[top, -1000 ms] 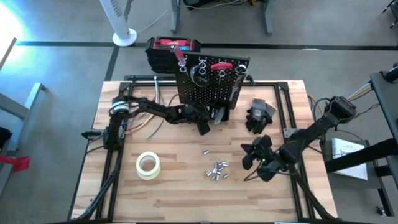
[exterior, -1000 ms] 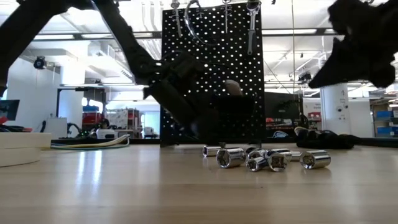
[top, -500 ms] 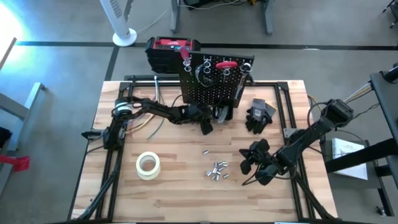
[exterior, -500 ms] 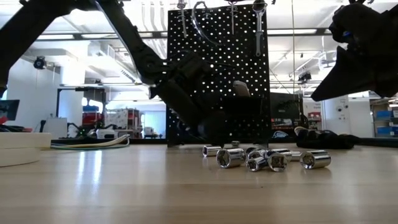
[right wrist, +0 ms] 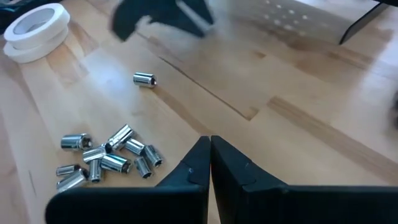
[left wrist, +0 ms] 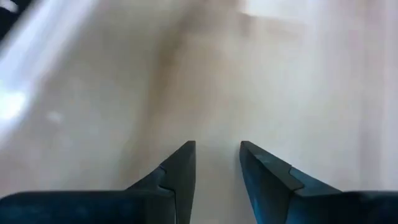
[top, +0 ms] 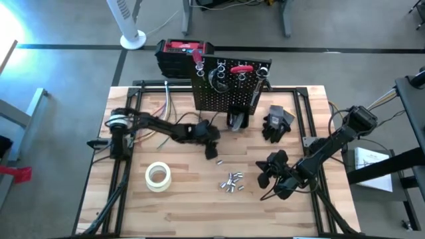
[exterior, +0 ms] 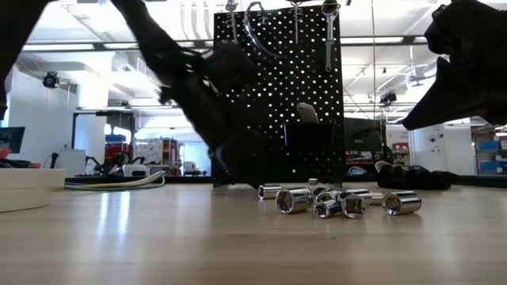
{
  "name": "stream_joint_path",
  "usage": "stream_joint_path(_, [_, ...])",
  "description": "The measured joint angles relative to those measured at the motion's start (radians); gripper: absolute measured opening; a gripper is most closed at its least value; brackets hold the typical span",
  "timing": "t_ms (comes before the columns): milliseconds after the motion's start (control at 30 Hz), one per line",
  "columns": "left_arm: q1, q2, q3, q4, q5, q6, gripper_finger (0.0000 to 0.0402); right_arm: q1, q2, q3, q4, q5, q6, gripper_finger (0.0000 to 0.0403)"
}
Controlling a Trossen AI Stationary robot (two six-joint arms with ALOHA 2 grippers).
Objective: Hang tools onto peg board
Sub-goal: Put the socket into the black bin on the peg board
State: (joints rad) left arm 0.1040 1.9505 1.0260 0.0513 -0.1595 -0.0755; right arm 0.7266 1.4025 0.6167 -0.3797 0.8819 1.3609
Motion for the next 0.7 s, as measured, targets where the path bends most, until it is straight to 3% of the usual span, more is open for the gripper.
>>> stream_joint_path(133, [-0.09, -0.071, -0.101, 0.057, 0.003, -0.07, 0.0116, 0.003, 0.0, 0.0, 0.006, 0.003, 0.0, 0.0002])
stream_joint_path(400, [-0.265, -0.088, -0.233, 0.436, -0.02, -0.21, 0.0117, 0.003, -0.001, 0.0, 0.026, 0.007, -0.002, 0.0002])
stream_joint_path(567, [-0.264, -0.067, -0.238, 0.431, -0.078, -0.235, 0.0137, 0.005, -0.001, 0.0, 0.078, 0.003, -0.03, 0.0002])
stream_joint_path(700, [-0.259, -0.016, -0.213, 0.434, -0.065, -0.256, 0.0169, 0.007, -0.002, 0.001, 0.112, 0.0, -0.064, 0.0002])
